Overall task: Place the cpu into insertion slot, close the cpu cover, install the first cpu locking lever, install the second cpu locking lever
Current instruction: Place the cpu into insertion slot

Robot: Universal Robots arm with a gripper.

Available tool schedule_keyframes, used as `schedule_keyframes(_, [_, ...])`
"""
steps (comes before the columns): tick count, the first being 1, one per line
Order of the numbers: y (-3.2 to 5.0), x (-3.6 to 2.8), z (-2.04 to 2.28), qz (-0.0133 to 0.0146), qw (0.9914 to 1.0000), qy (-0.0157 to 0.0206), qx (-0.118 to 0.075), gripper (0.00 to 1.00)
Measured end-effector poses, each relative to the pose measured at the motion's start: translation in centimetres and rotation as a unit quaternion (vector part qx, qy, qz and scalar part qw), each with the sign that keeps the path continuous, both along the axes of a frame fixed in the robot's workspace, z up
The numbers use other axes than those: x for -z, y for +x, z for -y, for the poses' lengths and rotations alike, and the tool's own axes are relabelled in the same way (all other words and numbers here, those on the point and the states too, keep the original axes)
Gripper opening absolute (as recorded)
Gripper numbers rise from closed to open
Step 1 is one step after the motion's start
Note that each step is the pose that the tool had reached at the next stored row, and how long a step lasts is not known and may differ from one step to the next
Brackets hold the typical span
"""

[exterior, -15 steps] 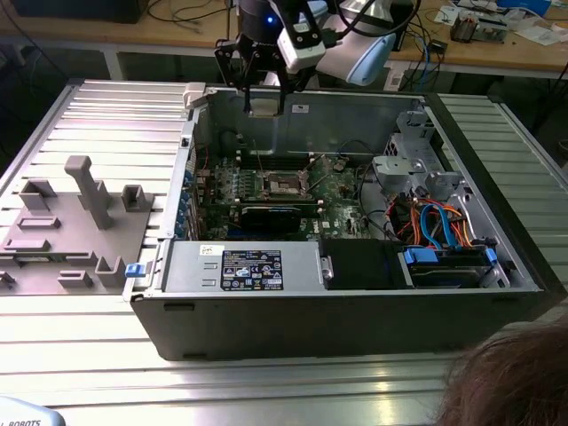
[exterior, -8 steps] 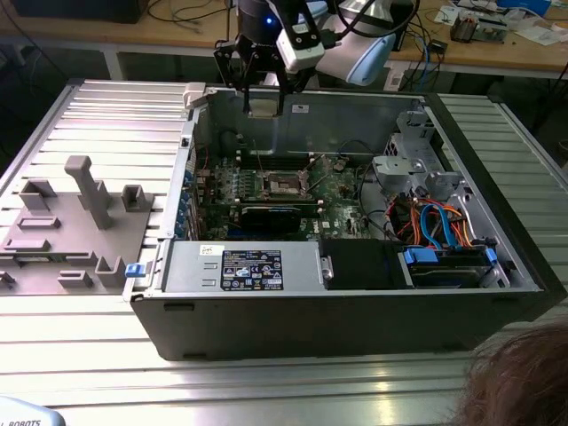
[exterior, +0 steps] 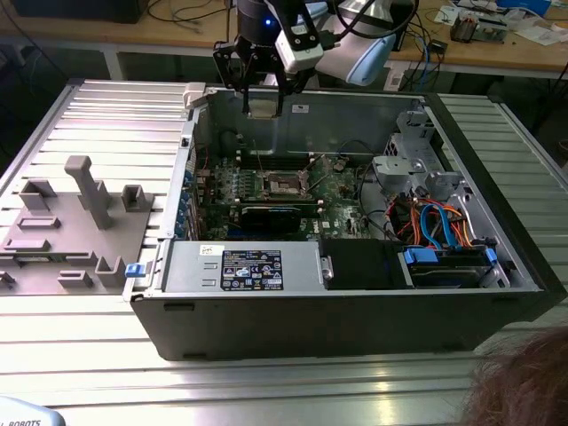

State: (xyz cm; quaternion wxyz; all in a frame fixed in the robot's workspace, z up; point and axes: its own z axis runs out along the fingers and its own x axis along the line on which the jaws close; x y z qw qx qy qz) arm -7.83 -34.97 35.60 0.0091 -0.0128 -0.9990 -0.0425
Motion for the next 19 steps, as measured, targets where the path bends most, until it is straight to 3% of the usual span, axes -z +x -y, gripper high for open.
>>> schedule_keyframes(19, [-0.3, 0.28, 0.0, 0.0, 1.0, 0.0, 0.0, 0.54])
